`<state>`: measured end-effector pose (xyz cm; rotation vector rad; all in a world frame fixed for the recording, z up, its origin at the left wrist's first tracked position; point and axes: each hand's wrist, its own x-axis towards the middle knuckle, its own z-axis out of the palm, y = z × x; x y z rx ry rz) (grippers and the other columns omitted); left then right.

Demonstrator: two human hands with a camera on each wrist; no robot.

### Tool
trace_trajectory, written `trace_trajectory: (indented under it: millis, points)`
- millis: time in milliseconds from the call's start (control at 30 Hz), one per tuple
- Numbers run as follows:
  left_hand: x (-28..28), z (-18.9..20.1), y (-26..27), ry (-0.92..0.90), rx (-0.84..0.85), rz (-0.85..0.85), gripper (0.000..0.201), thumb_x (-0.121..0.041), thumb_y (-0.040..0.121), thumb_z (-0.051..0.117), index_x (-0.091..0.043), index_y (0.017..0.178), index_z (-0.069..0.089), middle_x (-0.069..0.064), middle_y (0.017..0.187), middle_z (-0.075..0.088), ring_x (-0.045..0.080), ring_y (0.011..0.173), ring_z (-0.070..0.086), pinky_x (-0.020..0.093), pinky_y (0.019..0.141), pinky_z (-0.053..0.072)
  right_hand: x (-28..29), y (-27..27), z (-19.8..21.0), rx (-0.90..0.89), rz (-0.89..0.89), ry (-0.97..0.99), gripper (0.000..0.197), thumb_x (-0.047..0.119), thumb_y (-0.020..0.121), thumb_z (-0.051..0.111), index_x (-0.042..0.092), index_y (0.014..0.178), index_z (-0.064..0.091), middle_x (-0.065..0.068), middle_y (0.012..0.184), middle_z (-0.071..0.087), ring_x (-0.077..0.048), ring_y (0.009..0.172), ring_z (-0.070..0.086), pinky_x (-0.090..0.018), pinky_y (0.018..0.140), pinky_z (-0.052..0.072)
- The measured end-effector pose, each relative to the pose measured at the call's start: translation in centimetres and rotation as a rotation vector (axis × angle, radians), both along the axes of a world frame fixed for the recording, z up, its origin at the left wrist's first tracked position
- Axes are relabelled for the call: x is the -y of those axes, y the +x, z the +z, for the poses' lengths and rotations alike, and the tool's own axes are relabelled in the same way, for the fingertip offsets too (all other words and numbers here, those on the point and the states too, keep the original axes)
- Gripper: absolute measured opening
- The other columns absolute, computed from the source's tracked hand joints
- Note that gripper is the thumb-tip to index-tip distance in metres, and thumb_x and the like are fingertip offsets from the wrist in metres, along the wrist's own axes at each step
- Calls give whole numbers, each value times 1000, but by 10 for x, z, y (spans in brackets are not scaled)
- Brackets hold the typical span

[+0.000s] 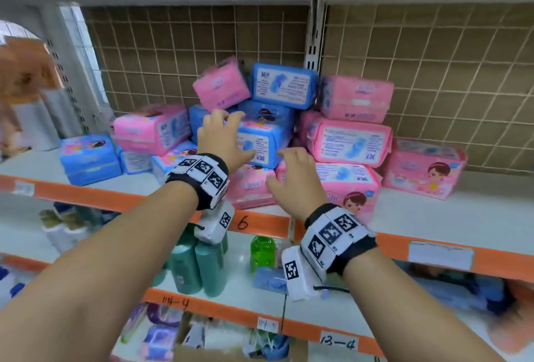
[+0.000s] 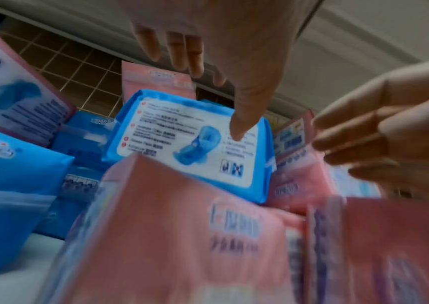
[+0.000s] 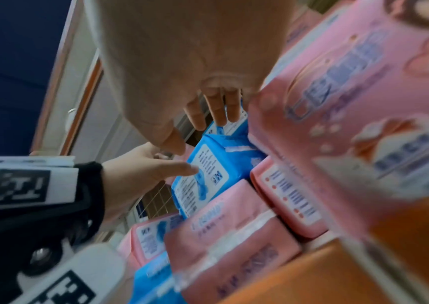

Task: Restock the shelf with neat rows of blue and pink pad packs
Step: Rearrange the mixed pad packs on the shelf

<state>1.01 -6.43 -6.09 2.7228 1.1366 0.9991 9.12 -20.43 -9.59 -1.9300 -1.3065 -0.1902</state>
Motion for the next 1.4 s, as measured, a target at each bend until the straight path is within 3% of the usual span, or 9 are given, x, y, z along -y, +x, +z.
trace_trajectory:
  millis: [133, 233, 367, 500, 633, 800, 1067, 1233, 1400]
  points:
    - [-24, 3, 3, -344, 182, 70, 77, -59, 77, 60, -18, 137, 36, 16, 141, 31, 36, 129, 31, 44, 104, 30, -24, 1, 15, -323, -88, 122, 39, 16, 84, 57, 4, 120, 47, -14, 123, 45, -24, 109, 44, -18, 72, 24]
    - [-39, 0, 5, -776, 329, 25, 82, -58, 87, 47, -1, 142, 27, 24, 145, 31, 36, 131, 36, 37, 106, 29, -37, -1, 25, -432, -88, 25, 43, 23, 88, 54, 9, 126, 40, -11, 125, 41, -23, 111, 44, -20, 73, 24]
    - [-52, -6, -1, -950, 313, -73, 78, -56, 89, 44, 7, 134, 40, 26, 137, 44, 36, 124, 45, 37, 102, 34, -52, -7, 30, -567, -71, 2, 40, 29, 86, 56, 7, 116, 41, -8, 116, 46, -21, 103, 47, -28, 79, 34]
    - [-47, 4, -13, -1033, 364, -164, 75, -53, 55, 58, 3, 105, 56, 22, 101, 57, 31, 87, 59, 39, 77, 46, -53, -13, 20, -677, -94, 91, 65, 35, 81, 63, 6, 132, 36, -4, 129, 43, -22, 118, 45, -35, 100, 36]
    - [-35, 10, -33, -1135, 474, -287, 34, -28, 56, 64, -12, 82, 50, 10, 74, 45, 19, 53, 45, 26, 54, 39, -42, -16, 13, -815, -32, 340, 39, 26, 82, 66, 15, 112, 43, 2, 105, 55, -14, 98, 55, -26, 87, 44]
    - [-20, -2, -58, -1168, 464, -485, 30, -9, 54, 58, -18, 83, 54, -7, 66, 63, 5, 56, 57, 17, 52, 44, -24, -21, 6, -824, 18, 430, 49, 27, 83, 66, 21, 123, 39, 4, 99, 51, -9, 90, 54, -31, 85, 46]
    - [-20, -2, -74, -1065, 725, -599, 43, 6, 78, 63, 2, 120, 53, 9, 98, 69, 15, 80, 66, 26, 73, 57, -25, -30, 1, -735, 139, 396, 43, 18, 83, 66, 27, 117, 42, 9, 104, 55, -7, 92, 62, -23, 77, 53]
    - [-20, -2, -79, -961, 793, -564, 75, 10, 71, 70, -21, 127, 31, 0, 111, 55, 5, 88, 58, 15, 73, 53, -27, -34, 6, -754, 202, 394, 34, 14, 84, 64, 30, 110, 47, 10, 103, 56, -20, 107, 58, -37, 91, 50]
    - [-19, -4, -93, -916, 753, -609, 83, 10, 68, 73, -18, 135, 32, 3, 124, 54, 13, 106, 59, 30, 89, 51, -22, -30, 17, -719, 312, 384, 53, 10, 81, 67, 30, 121, 39, 15, 112, 56, -3, 104, 57, -16, 79, 50]
